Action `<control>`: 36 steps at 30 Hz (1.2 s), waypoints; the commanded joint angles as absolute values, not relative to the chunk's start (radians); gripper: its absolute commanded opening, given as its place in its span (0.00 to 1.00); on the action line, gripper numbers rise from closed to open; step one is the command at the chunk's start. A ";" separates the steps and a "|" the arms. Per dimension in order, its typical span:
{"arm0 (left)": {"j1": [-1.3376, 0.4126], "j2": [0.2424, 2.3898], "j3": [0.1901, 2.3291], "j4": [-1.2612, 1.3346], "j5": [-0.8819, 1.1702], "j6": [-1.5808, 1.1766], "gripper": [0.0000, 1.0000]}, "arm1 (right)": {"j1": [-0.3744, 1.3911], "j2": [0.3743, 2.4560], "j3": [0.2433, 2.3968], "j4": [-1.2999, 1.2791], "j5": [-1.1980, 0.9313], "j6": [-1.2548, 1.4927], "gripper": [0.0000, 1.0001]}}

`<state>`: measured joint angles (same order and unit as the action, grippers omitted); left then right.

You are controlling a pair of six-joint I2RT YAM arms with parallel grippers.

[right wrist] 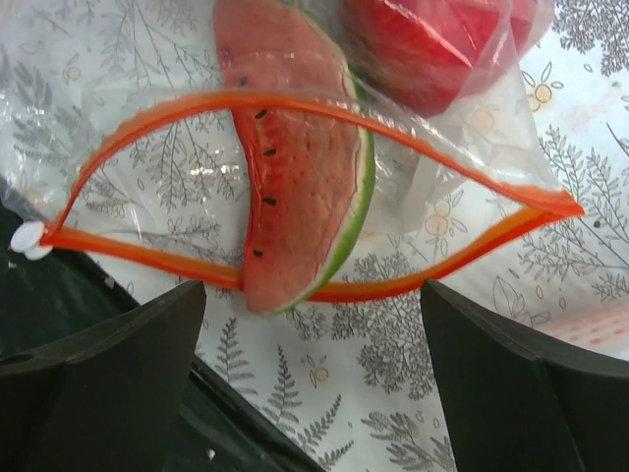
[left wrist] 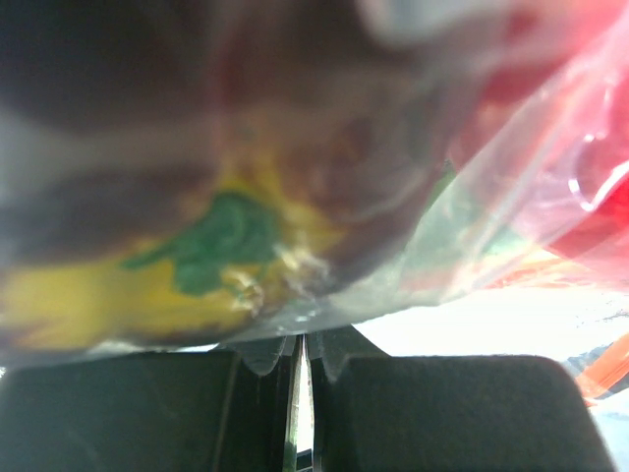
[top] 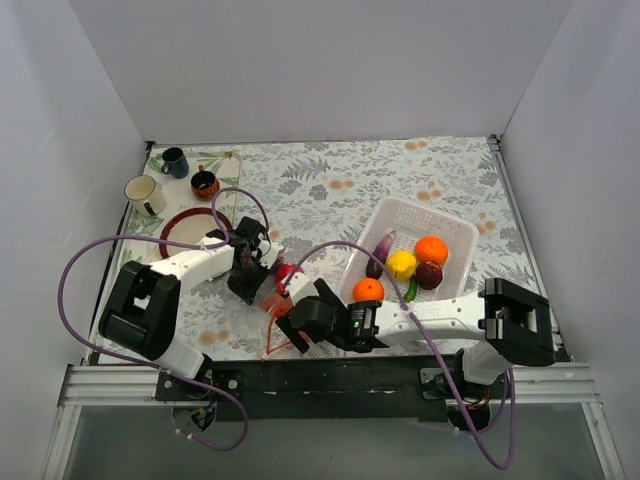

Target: Open the zip-top bag and remove the fake food

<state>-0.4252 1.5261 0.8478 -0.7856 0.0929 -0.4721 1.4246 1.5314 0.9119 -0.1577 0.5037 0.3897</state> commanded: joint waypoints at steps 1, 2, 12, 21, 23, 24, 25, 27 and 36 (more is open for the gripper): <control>-0.430 1.511 0.862 -0.793 0.087 -0.472 0.00 | 1.420 1.609 1.009 -0.121 0.535 0.379 0.98; -0.430 1.512 0.867 -0.793 0.092 -0.476 0.00 | 1.420 1.623 1.018 -0.115 0.534 0.376 0.99; -0.430 1.497 0.867 -0.804 0.084 -0.469 0.00 | 1.411 1.756 1.069 -0.101 0.515 0.359 0.98; -0.430 1.506 0.873 -0.802 0.086 -0.471 0.00 | 1.410 1.737 1.000 -0.066 0.502 0.380 0.83; -0.430 1.509 0.873 -0.801 0.080 -0.471 0.00 | 1.410 1.697 0.986 -0.058 0.503 0.377 0.71; -0.430 1.512 0.871 -0.801 0.078 -0.471 0.00 | 1.408 1.654 0.983 -0.058 0.506 0.373 0.58; -0.430 1.514 0.870 -0.799 0.077 -0.471 0.00 | 1.411 1.631 0.980 -0.060 0.506 0.371 0.52; -0.430 1.517 0.870 -0.795 0.075 -0.471 0.00 | 1.414 1.557 0.971 -0.072 0.506 0.367 0.36; -0.430 1.537 0.874 -0.785 0.069 -0.466 0.00 | 1.451 1.340 0.939 -0.291 0.489 0.397 0.18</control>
<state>-0.4252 1.5307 0.8516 -0.7967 0.0822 -0.4717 1.4292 1.4357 0.9520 -0.1963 0.4919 0.3626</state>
